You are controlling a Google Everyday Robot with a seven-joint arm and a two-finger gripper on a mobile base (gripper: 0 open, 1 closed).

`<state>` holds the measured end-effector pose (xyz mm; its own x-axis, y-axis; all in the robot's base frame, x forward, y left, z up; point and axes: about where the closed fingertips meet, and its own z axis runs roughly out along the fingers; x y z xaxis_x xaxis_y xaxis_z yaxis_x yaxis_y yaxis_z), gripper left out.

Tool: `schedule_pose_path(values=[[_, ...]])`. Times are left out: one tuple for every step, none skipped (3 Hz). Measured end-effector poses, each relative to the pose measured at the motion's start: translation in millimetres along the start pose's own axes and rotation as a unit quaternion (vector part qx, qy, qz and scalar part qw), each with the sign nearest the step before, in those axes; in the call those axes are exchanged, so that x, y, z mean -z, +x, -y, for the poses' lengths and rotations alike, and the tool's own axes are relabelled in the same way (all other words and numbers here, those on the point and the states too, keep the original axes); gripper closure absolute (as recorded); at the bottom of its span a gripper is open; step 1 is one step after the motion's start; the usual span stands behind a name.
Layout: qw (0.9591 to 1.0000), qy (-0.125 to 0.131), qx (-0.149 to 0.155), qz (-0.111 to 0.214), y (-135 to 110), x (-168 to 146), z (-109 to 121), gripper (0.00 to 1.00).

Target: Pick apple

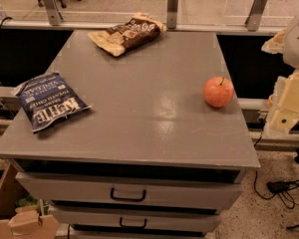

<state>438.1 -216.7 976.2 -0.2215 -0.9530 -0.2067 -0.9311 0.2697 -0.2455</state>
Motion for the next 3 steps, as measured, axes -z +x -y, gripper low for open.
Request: schedule_pose_path(values=[[1.0, 0.0, 0.0, 0.0, 0.0, 0.0, 0.0, 0.0], [0.9999, -0.003, 0.002, 0.013, -2.9, -6.0, 9.2, 0.0], [0.9985, -0.01, 0.0, 0.054, -7.1, -30.3, 37.7, 0.0]])
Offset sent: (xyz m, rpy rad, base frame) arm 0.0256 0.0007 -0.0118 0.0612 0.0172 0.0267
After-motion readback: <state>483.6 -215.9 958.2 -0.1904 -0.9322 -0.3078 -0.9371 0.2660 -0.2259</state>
